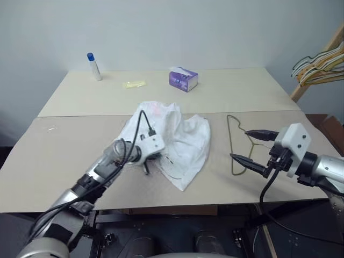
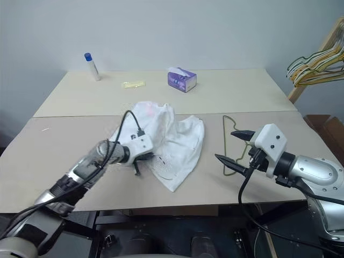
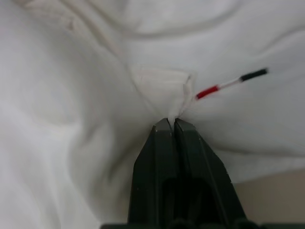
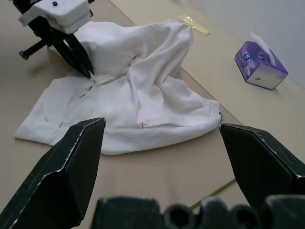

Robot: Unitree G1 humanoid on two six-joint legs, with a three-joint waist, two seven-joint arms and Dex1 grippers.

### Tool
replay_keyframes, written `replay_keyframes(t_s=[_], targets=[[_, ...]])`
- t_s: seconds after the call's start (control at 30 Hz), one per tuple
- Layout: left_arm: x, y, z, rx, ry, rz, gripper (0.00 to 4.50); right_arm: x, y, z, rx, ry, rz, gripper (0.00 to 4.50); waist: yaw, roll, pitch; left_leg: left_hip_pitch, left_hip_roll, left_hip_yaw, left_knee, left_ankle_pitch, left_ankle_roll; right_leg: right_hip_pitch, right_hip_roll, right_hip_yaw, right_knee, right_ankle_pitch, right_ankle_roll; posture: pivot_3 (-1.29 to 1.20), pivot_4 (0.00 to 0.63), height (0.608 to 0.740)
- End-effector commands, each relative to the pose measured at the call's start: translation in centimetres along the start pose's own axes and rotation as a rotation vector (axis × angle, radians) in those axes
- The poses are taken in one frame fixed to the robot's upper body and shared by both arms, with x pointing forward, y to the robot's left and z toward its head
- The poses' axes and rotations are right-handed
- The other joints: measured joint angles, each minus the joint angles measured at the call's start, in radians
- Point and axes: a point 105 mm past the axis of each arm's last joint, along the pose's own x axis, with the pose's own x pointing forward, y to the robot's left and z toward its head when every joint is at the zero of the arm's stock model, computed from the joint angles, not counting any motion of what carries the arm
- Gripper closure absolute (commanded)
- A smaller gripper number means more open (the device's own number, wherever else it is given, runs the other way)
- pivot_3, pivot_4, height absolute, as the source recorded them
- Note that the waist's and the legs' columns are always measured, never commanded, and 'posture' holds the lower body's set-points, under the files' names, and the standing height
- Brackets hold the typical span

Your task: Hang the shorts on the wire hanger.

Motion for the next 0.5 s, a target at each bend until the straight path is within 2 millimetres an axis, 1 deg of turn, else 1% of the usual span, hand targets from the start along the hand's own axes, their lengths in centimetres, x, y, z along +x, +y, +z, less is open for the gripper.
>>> replay_keyframes(t_s=[0.03,0.07,0.1,0.17,0.2,0.23,0.3,0.33,0.5], targets=[[-2.6,3.4,-3.3,0.017,0.051,0.107,4.46,-0.2,-0.2,1.2,-0.048,-0.043,-0.011,0.0,0.001,0.0,0.0,0.0,0.0,0.0,0.0,0.0,0.0,0.0,0.0,0.0,0.0,0.0,0.0,-0.03,0.023,0.74],[-3.3,4.6,-3.7,0.001,0.048,0.139,4.46,-0.1,-0.1,1.2,-0.046,-0.045,-0.008,0.0,0.003,0.0,0.0,0.0,0.0,0.0,0.0,0.0,0.0,0.0,0.0,0.0,0.0,0.0,0.0,-0.03,0.023,0.74],[-3.8,5.3,-4.0,-0.009,0.042,0.158,4.46,-0.1,-0.1,1.1,-0.044,-0.046,-0.006,0.0,0.005,0.0,0.0,0.0,0.0,0.0,0.0,0.0,0.0,0.0,0.0,0.0,0.0,0.0,0.0,-0.03,0.023,0.74],[-4.5,6.5,-3.9,-0.02,0.009,0.184,4.01,0.2,0.1,1.1,-0.043,-0.052,0.005,0.0,0.01,0.0,0.0,0.0,0.0,0.0,0.0,0.0,0.0,0.0,0.0,0.0,0.0,0.0,0.0,-0.01,0.025,0.74],[-4.8,6.9,-3.6,-0.018,-0.014,0.187,3.88,0.4,0.1,1.2,-0.043,-0.056,0.01,0.0,0.017,-0.001,0.0,-0.001,0.0,0.0,0.0,0.0,0.0,0.0,-0.001,-0.001,0.0,0.0,0.0,-0.01,0.025,0.74],[-5.2,7.1,-3.1,-0.032,-0.051,0.172,3.61,0.5,0.2,1.2,-0.043,-0.06,0.016,0.0,0.022,-0.002,0.0,-0.002,0.0,0.0,0.001,0.0,0.0,0.0,-0.001,-0.002,0.0,0.0,0.0,0.0,0.025,0.74],[-6.0,6.7,-1.6,-0.038,-0.144,0.113,3.01,0.6,0.2,1.3,-0.045,-0.063,0.022,0.0,0.026,-0.003,0.0,-0.004,0.0,0.0,0.001,0.0,0.0,-0.001,-0.001,-0.003,-0.001,0.0,0.0,0.0,0.026,0.74],[-6.4,6.2,-1.0,-0.027,-0.178,0.073,2.66,0.7,0.1,1.3,-0.046,-0.064,0.023,0.0,0.027,-0.003,0.0,-0.005,0.0,0.0,0.001,0.0,0.0,-0.002,-0.002,-0.003,-0.001,0.0,0.0,0.0,0.026,0.74],[-9.0,3.0,2.0,0.039,-0.3,-0.098,1.04,0.7,0.0,1.3,-0.048,-0.065,0.029,0.0,0.027,-0.003,0.0,-0.007,0.0,0.0,0.001,0.0,0.0,-0.004,-0.002,-0.003,0.0,0.0,0.0,0.01,0.03,0.74]])
